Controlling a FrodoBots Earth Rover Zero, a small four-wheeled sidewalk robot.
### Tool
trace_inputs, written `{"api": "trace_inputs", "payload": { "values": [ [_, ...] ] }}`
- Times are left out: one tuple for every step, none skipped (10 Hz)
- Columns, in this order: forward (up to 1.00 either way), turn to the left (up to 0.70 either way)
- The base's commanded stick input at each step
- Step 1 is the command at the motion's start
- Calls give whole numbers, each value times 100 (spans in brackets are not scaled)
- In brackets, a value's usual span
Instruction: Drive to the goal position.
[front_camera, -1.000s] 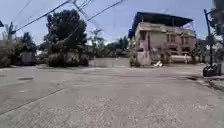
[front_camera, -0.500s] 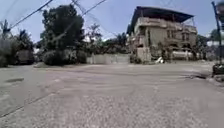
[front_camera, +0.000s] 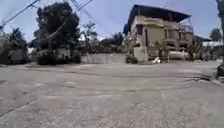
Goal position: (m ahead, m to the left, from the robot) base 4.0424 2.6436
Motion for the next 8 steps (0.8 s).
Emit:
{"api": "trace_inputs", "payload": {
  "values": [
    [100, 0],
    [100, 0],
    [100, 0],
    [100, 0],
    [100, 0],
    [100, 0],
    [100, 0],
    [100, 0]
  ]
}}
